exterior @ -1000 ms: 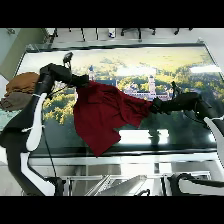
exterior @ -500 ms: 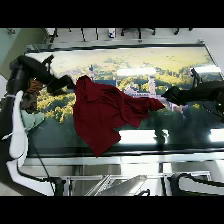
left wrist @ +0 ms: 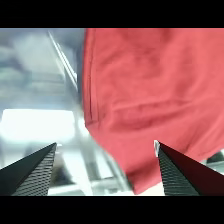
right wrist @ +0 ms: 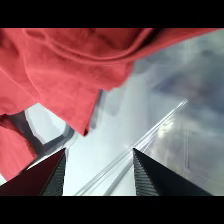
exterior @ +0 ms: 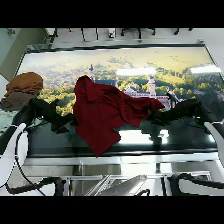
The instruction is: Fold the shirts.
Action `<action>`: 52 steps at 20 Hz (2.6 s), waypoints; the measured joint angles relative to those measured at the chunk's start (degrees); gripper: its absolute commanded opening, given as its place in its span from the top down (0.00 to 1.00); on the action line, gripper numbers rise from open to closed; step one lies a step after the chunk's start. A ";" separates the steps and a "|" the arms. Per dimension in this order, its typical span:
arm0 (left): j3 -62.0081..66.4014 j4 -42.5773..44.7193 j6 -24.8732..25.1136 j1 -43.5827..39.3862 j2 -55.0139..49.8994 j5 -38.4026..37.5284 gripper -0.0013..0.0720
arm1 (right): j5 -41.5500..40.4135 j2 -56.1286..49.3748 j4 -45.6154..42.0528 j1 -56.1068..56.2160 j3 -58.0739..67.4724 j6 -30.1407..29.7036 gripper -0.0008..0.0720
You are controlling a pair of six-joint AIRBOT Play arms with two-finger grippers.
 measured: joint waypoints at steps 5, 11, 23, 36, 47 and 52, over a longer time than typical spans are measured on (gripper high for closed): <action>-0.04 -5.99 3.21 -1.70 -5.86 -3.89 0.59 | 3.69 -3.43 2.95 4.31 -1.09 -0.15 0.35; 7.58 -6.62 5.11 -4.66 -11.30 -3.39 0.97 | 8.98 -4.94 4.85 8.28 -0.81 -0.15 0.68; 12.87 -0.46 5.55 -5.18 -12.11 5.75 0.97 | 15.54 -6.16 7.19 4.74 30.10 -0.85 0.96; 13.14 1.90 5.57 -1.22 -12.04 8.50 0.97 | -1.53 -21.66 -0.55 -11.87 49.57 0.68 0.38; 13.14 1.86 8.41 2.29 -12.04 9.27 0.97 | -10.27 0.59 -2.34 -12.76 6.67 5.73 0.37; 13.14 1.66 8.98 1.62 -12.04 9.38 0.97 | 2.62 3.23 4.68 -10.49 -4.24 9.38 0.37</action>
